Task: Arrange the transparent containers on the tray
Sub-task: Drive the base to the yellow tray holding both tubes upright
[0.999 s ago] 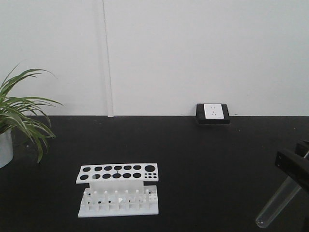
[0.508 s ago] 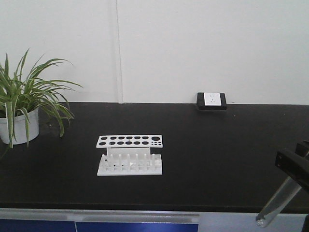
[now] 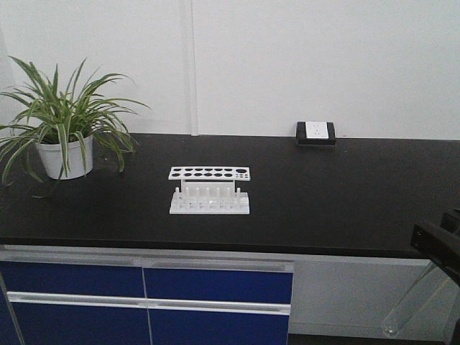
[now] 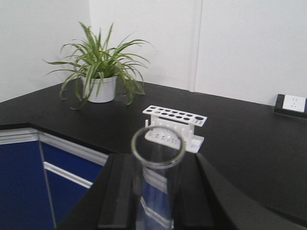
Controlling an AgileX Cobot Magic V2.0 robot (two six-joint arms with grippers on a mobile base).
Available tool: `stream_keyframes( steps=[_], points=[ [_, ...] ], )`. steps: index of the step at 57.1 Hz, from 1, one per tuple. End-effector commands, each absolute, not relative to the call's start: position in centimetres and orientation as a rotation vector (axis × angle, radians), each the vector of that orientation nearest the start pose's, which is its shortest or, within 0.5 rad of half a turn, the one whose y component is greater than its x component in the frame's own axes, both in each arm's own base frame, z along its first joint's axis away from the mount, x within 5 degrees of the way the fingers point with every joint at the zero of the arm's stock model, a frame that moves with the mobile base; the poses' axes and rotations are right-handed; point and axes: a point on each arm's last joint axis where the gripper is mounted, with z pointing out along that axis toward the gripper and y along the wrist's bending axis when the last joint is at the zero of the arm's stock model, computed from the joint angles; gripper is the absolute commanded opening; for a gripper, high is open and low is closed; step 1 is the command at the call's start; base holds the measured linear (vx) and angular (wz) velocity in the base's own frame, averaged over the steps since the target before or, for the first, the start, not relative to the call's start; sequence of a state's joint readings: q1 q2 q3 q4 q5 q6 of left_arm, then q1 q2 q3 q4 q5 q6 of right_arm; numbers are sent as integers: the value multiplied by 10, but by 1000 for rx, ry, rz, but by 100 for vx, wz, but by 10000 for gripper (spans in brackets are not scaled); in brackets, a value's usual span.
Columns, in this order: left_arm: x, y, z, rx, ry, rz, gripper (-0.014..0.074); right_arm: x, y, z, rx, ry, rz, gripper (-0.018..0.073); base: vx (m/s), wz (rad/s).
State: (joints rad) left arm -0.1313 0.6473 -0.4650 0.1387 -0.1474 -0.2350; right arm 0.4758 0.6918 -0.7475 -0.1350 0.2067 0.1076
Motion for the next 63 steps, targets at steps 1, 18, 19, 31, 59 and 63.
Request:
stream_keyframes(
  steps=[1, 18, 19, 31, 59, 63],
  points=[
    [136, -21, 347, 40, 1404, -229, 135, 127, 63, 402, -368, 1480, 336, -11, -36, 13],
    [136, -21, 347, 40, 1404, -229, 135, 127, 62, 401, -369, 1492, 333, -11, -34, 24],
    [136, -21, 347, 40, 1404, -229, 135, 127, 62, 401, -370, 1493, 333, -11, -31, 35],
    [136, -21, 347, 40, 1404, -229, 135, 127, 62, 401, -370, 1493, 333, -11, -29, 44],
    [136, -21, 347, 40, 1404, -229, 135, 127, 62, 401, -370, 1493, 333, -11, -19, 58],
    [136, -21, 347, 40, 1404, -229, 135, 127, 62, 401, -370, 1493, 333, -11, -12, 65]
  ],
)
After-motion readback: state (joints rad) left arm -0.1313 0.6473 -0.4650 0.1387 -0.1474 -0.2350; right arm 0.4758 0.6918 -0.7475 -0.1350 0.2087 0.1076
